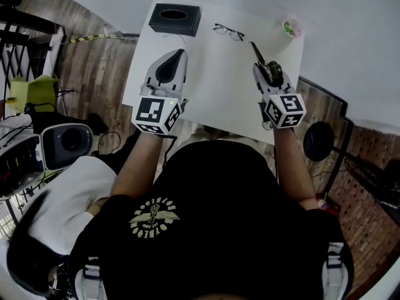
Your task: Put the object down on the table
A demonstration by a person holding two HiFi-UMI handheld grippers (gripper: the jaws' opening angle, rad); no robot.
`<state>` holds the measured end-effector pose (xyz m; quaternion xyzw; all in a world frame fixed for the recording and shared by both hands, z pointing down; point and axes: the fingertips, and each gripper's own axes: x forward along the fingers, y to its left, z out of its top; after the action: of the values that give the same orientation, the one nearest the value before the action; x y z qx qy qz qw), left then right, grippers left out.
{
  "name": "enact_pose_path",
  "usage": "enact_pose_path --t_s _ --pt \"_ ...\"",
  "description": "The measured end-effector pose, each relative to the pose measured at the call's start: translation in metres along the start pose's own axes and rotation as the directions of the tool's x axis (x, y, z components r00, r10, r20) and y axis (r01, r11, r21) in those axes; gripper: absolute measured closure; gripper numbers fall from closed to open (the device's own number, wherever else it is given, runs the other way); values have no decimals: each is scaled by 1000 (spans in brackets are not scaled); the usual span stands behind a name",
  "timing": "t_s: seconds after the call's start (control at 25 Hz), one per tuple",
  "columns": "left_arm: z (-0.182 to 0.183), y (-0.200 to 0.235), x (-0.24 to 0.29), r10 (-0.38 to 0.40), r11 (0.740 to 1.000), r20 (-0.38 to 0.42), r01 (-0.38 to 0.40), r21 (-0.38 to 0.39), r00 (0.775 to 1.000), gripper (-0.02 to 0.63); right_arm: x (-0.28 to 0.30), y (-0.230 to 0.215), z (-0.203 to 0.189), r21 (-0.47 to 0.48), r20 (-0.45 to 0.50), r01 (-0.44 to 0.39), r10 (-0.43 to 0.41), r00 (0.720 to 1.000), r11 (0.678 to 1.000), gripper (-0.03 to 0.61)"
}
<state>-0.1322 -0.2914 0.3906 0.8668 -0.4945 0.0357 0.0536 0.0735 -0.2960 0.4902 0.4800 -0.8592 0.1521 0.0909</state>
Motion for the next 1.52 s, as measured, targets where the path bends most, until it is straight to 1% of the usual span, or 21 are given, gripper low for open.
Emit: enact_pose_path --t_s 0.6,0.96,1.28,1.52 --pt "-5 14 13 17 1000 -8 -17 5 1000 607 31 -15 -44 31 -81 13 -11 997 999 464" --pt "-7 13 14 8 1000 -20 -8 8 1000 607 38 -25 -79 93 -139 38 -25 990 995 464" --pt "-13 11 9 4 1000 -36 -4 10 999 607 43 -27 -123 174 -209 54 -17 978 983 463" --pt "-14 16 2 19 1000 -40 -18 15 999 607 50 -23 -161 204 -282 54 6 959 977 463"
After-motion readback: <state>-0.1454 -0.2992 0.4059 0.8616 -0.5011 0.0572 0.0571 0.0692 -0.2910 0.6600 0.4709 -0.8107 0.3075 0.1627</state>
